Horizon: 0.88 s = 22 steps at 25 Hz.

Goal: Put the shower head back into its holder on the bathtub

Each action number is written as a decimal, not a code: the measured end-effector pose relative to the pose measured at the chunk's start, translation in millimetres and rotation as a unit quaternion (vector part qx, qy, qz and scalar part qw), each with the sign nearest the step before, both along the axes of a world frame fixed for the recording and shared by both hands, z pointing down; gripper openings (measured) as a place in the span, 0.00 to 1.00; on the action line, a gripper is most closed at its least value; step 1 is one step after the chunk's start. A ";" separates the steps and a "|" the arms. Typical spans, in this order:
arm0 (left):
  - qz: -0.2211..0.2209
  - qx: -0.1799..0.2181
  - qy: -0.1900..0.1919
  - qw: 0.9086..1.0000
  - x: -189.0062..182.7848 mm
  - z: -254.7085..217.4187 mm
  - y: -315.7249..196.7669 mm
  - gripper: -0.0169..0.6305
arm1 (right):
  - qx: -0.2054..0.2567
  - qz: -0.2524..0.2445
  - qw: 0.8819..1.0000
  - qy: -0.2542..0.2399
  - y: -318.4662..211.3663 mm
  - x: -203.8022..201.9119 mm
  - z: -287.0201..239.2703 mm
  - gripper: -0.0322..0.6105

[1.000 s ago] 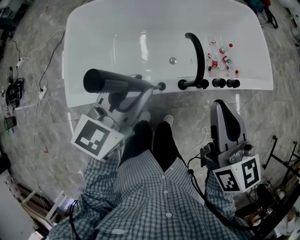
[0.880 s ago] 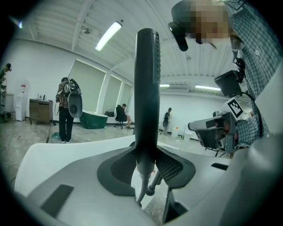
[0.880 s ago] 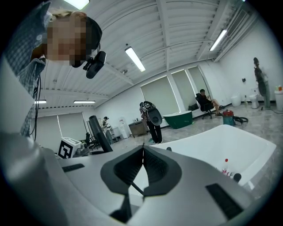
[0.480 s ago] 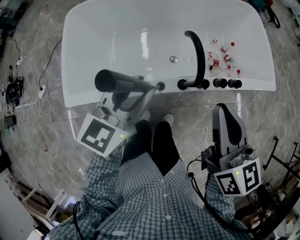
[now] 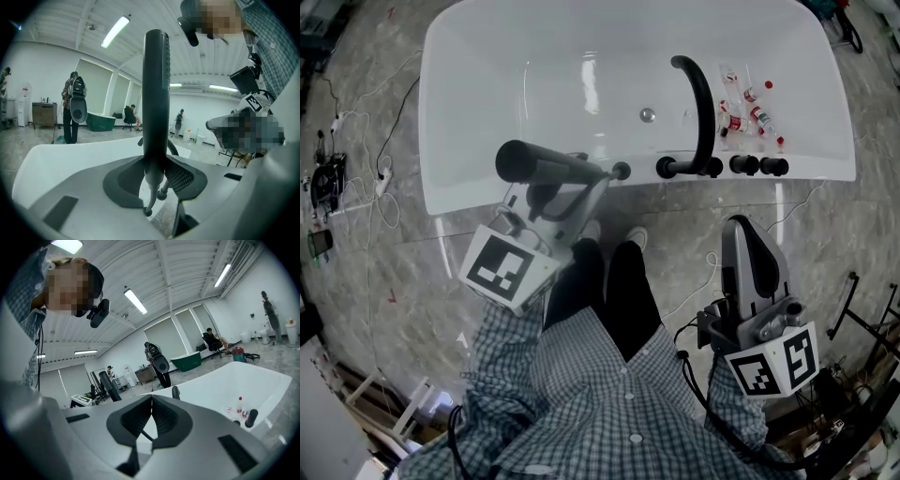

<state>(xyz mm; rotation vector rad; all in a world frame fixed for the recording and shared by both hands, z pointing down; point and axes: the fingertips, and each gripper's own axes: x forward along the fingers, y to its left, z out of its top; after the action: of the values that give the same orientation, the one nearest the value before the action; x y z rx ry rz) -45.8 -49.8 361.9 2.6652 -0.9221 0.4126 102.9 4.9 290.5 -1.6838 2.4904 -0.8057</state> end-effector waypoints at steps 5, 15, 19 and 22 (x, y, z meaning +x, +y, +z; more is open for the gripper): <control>0.028 0.015 -0.008 0.999 9.8 2.0 0.0 0.24 | -0.002 0.003 1.000 -0.031 -2.1 -5.4 -0.4 0.07; 0.034 0.010 -0.028 0.999 22.4 35.9 1.1 0.24 | -0.003 -0.011 1.000 -0.011 -0.1 -3.1 16.2 0.07; 0.032 0.000 -0.036 0.999 26.2 54.8 2.9 0.24 | -0.017 0.006 0.999 -0.049 -0.7 6.7 31.5 0.07; 0.028 0.003 -0.033 0.999 30.5 62.4 0.8 0.24 | -0.019 0.010 0.999 -0.048 -0.1 12.7 35.5 0.07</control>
<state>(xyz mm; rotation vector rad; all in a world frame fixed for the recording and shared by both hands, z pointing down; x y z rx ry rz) -15.3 -49.0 424.3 2.7019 -0.8713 0.5149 115.5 4.8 326.0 -1.6358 2.4072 -0.9143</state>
